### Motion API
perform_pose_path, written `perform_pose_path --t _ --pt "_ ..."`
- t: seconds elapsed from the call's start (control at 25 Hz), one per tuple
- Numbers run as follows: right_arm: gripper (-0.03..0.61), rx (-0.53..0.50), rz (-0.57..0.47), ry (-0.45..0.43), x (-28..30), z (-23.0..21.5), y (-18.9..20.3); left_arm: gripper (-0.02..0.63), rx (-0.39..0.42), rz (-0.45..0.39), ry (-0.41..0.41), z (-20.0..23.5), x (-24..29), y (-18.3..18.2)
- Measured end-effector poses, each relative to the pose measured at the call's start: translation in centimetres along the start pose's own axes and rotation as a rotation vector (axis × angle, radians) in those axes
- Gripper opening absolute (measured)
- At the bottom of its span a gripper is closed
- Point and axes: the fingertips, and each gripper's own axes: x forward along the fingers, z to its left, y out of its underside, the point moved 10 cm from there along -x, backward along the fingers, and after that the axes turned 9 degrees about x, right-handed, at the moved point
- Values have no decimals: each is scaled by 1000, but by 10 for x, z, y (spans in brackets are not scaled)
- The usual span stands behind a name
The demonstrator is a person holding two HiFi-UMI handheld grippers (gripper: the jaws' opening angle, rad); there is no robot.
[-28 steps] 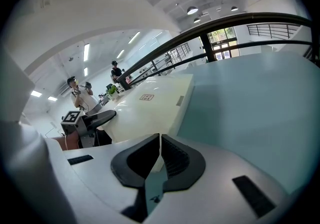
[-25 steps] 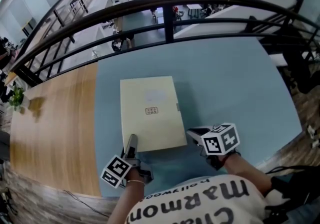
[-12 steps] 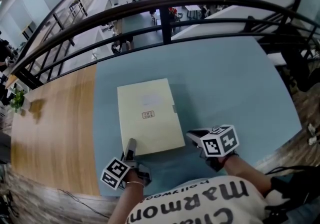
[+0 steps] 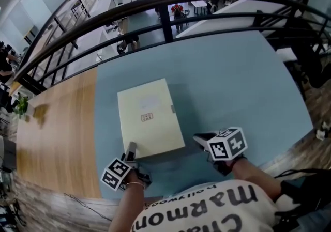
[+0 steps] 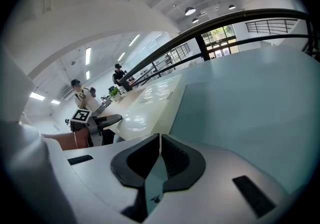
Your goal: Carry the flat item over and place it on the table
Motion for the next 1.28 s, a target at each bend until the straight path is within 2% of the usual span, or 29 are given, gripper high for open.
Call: perform_pose_path --t 0.2,0.32,0.4,0.44,0.6,0.68,0.8,0.88,1.04,1.12,1.28 --pt "37 24 3 8 -25 -18 4 373 142 -11 -67 -9 -1 -2" --pt "37 28 8 18 -34 -29 10 367 161 -62 -95 -8 -2 1" --pt "37 40 14 23 -39 -35 14 351 206 -84 -112 -9 -3 0" --pt "37 43 16 26 -41 -38 16 338 260 -89 -124 -13 -3 -2" --pt "37 37 22 33 -53 -51 23 268 562 -73 -206 -44 -12 -5" --pt "37 35 29 35 -56 -56 25 225 624 -42 -195 -58 -15 1" --pt "37 37 35 34 -53 -50 29 229 635 16 -123 -63 -24 10" --pt "37 36 32 19 -54 -45 31 229 651 38 -103 -68 -34 17" --pt "37 37 2 -23 -60 -45 34 224 666 -7 -68 -84 -61 32" --pt "37 40 -7 -35 -67 -45 38 214 649 -28 -33 -92 -74 42" --pt "37 45 -14 -22 -82 -52 55 179 610 -11 44 -104 -91 77"
